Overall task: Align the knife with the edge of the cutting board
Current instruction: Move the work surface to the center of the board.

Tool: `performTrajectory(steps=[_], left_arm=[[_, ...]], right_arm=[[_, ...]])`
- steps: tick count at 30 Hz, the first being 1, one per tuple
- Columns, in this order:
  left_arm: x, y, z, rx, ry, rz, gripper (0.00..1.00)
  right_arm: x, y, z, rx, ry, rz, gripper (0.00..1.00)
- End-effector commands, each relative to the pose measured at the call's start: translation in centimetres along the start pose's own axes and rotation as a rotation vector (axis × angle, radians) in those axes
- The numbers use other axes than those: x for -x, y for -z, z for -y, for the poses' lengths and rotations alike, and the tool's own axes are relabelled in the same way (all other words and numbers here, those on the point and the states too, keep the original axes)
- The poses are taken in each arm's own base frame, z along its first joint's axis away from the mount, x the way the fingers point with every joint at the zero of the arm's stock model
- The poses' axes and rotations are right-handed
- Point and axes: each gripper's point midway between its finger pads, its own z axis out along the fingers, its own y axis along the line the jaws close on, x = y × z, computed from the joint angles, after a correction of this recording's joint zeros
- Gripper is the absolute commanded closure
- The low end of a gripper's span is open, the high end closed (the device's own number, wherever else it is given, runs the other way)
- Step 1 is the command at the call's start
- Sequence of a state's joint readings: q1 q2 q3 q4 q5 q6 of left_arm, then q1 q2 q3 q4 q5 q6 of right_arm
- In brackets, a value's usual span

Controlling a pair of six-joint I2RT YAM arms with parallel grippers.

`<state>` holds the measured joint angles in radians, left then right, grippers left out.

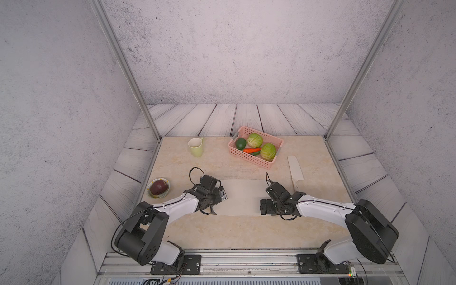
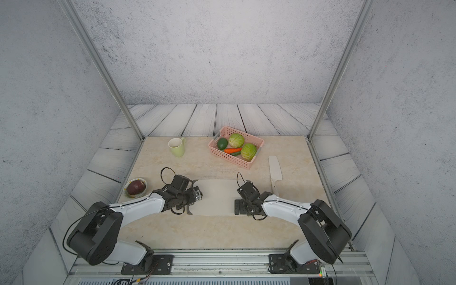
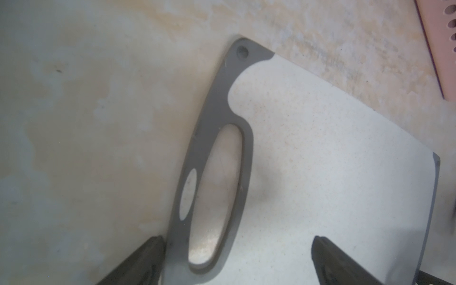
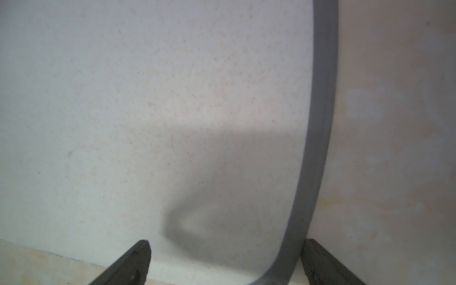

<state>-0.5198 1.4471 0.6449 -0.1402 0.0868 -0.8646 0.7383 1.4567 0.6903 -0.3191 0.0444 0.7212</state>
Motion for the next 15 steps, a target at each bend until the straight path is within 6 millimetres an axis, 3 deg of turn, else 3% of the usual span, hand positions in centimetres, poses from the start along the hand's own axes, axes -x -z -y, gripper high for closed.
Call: performTrajectory(steps=[1, 15], left_arm=[[-5.14, -0.29, -3.59, 0.124, 0.035, -0.212, 0.02], [-4.35, -0.1, -3.83, 0.124, 0.053, -0.208, 0.02]], right_arm=[[-3.42, -0.43, 1.52, -0.046, -0.003, -0.13, 0.01], [-3.47, -0.47, 1.75, -0.057, -0.011, -0.129, 0.01]])
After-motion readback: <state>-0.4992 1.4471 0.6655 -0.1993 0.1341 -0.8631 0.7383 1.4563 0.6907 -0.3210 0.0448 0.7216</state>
